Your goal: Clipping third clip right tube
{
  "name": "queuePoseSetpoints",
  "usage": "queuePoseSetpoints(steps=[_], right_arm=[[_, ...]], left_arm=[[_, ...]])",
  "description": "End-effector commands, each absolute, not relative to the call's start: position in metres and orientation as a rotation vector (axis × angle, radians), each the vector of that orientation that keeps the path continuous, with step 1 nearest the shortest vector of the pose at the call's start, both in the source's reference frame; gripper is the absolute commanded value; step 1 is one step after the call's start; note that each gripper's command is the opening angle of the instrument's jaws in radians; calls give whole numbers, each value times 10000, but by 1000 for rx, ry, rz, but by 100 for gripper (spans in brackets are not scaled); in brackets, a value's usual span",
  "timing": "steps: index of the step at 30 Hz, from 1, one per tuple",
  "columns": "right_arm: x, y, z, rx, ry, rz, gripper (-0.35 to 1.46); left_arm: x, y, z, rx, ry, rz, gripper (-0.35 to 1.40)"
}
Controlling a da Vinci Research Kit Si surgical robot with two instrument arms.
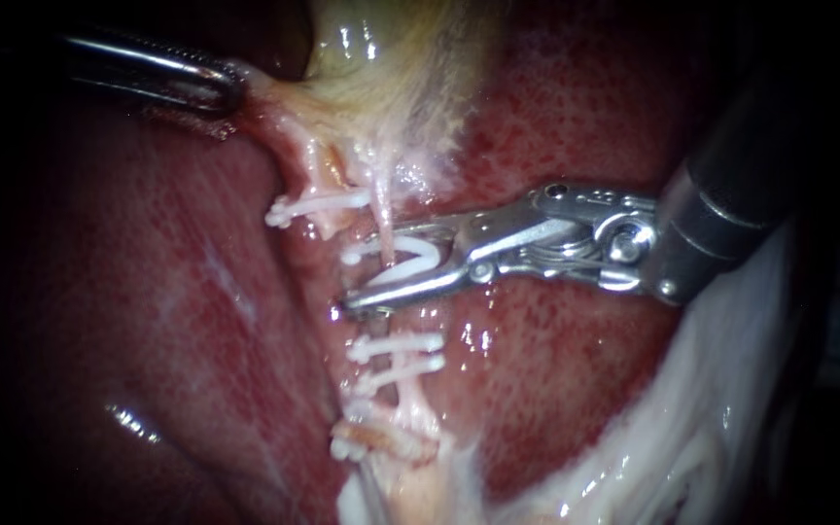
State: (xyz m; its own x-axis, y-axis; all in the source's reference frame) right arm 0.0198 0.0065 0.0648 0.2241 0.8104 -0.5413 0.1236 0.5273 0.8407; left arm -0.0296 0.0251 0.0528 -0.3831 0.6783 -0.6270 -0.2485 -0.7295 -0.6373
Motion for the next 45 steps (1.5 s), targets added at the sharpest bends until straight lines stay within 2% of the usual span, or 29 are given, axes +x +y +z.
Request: queuePoseSetpoints(steps=[1, 9, 16, 35, 45], right_arm=[[197, 65, 644, 939, 1289, 589, 48], [194, 57, 618, 1003, 1300, 573, 48], [193, 63, 602, 1017, 1314, 574, 45], [196, 65, 605, 1074, 1288, 610, 9], [198, 66, 606, 1073, 1288, 611, -1]], left_arm=[[-296, 252, 529, -1265, -606, 2135, -35], [-293, 252, 530, -1263, -602, 2134, -35], [-292, 252, 530, -1263, -601, 2134, -35], [-292, 253, 532, -1263, -601, 2134, -35], [-292, 253, 532, -1263, -601, 2134, -35]])
